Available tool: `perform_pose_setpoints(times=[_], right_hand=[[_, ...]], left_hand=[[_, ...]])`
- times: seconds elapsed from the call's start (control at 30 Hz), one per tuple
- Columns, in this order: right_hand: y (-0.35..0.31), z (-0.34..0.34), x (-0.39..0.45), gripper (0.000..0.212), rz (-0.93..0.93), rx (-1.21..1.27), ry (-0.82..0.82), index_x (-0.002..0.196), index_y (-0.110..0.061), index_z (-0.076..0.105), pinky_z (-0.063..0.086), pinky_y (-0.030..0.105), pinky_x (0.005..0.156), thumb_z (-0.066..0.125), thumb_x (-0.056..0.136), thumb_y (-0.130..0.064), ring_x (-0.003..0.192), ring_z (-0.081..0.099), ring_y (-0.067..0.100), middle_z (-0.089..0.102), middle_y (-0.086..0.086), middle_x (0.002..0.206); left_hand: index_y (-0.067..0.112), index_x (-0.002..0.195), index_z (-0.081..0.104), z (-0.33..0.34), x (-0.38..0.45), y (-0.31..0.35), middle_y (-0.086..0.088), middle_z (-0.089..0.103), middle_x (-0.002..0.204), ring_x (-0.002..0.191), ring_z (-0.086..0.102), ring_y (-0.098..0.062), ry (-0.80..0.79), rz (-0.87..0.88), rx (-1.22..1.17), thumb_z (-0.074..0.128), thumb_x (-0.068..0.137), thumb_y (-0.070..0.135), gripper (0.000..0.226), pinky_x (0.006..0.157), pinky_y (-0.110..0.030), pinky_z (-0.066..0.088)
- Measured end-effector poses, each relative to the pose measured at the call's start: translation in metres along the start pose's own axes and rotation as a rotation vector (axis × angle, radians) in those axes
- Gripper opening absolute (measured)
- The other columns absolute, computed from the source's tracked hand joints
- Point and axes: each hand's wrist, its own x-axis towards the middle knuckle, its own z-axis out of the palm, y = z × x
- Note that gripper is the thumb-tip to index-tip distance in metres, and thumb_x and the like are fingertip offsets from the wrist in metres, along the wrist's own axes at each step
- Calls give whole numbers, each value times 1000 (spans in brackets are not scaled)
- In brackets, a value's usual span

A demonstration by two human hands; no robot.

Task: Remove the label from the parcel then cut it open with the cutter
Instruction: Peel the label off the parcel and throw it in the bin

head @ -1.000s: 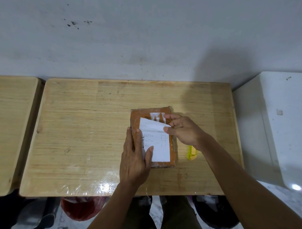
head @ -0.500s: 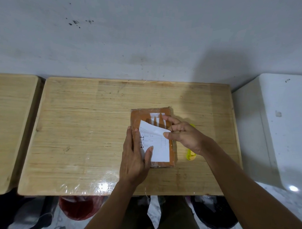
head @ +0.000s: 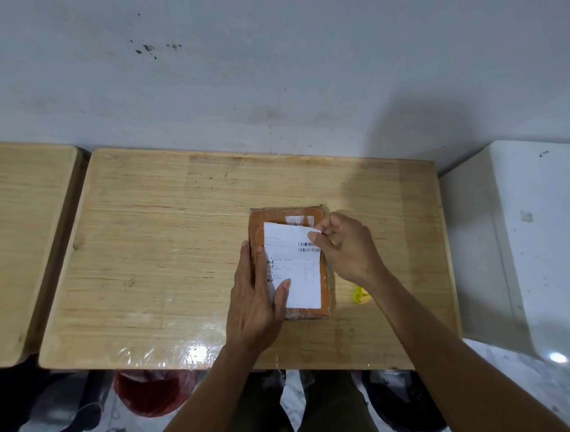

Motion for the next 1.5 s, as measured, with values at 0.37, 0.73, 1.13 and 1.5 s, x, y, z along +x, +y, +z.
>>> perform_pose_setpoints(times=[0.37,0.73,1.13,1.5], right_hand=[[9,7,-2,40,-96,-247,-61,114,-14,72,41,28,78,75,83,-39,111,52,18,73,1,104],[9,4,-7,21,-277,-473,-154,90,-8,74,45,42,95,61,95,-24,136,33,22,50,0,142],[-1,-3,1,43,-59,-163,-524,55,-16,48,2,24,114,62,96,-20,150,-14,7,10,-7,165],[-17,-1,-9,20,89,213,-623,96,-13,76,30,31,112,67,92,-30,138,30,-7,27,-22,157]], left_hand=[[15,161,2,-1,0,1,-9,-6,169,156,-2,-20,16,20,-18,44,101,42,78,120,-49,29],[15,161,4,-2,2,-1,-7,-5,169,156,-1,-19,18,38,1,46,101,42,78,121,-41,26],[11,160,10,-2,5,-2,-10,0,169,156,1,-19,41,38,-51,49,100,42,78,122,-45,27],[15,161,5,-8,4,1,1,-7,169,153,-8,-3,-48,-94,-151,53,86,66,102,123,-26,15]])
